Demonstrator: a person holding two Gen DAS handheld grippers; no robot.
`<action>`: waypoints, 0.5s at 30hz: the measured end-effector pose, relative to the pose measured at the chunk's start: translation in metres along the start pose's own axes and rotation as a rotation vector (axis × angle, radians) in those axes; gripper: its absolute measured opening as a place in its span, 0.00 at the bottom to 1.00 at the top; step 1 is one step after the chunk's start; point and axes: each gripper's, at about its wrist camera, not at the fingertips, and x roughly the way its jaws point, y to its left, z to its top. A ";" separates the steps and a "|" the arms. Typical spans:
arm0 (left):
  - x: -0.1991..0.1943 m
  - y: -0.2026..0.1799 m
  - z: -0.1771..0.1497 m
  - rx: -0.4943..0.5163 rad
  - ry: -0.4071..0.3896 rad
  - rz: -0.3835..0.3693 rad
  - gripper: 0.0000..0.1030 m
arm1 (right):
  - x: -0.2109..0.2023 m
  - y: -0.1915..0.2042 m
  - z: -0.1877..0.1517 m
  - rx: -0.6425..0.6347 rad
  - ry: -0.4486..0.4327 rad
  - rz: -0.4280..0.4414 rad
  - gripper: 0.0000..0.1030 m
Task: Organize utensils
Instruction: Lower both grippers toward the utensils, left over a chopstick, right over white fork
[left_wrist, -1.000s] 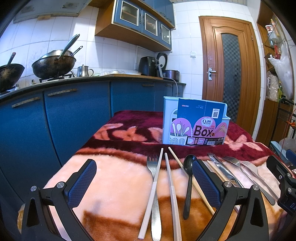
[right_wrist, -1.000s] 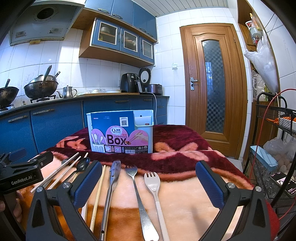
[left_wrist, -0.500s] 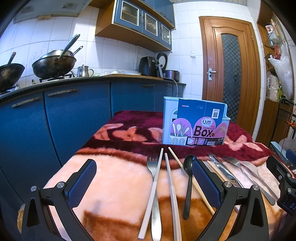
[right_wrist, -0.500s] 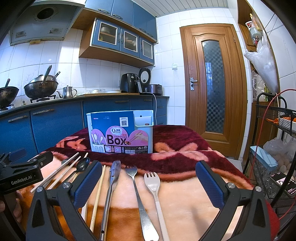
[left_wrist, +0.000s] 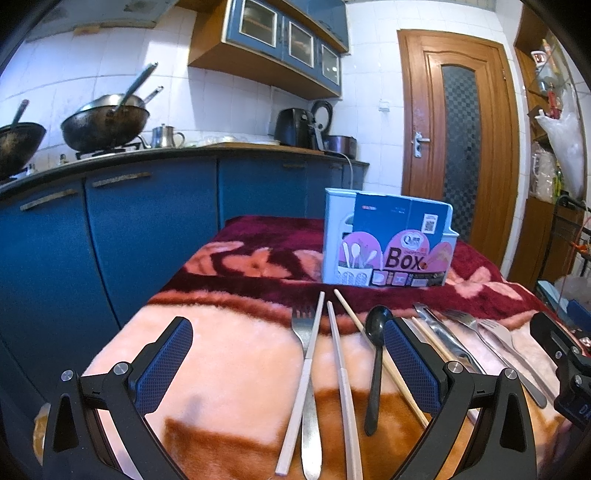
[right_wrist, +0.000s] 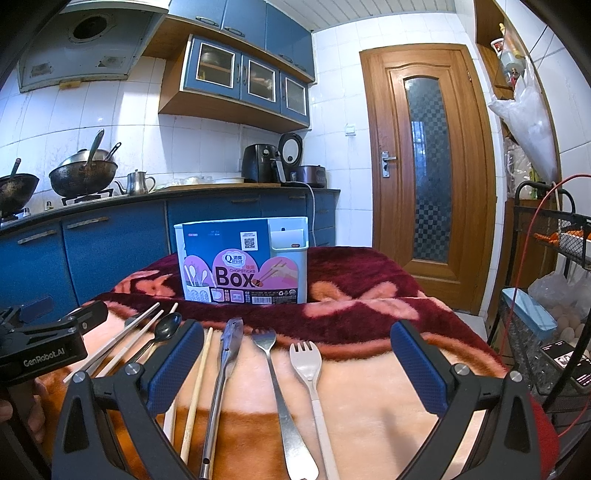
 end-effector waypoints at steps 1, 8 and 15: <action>0.003 0.002 0.001 0.003 0.010 -0.005 1.00 | 0.005 -0.002 -0.002 0.003 0.010 0.005 1.00; -0.001 0.006 0.011 0.051 0.054 -0.026 1.00 | 0.008 -0.006 0.006 0.006 0.100 0.058 1.00; 0.008 0.016 0.031 0.136 0.144 -0.014 1.00 | 0.009 -0.009 0.029 -0.092 0.182 0.069 1.00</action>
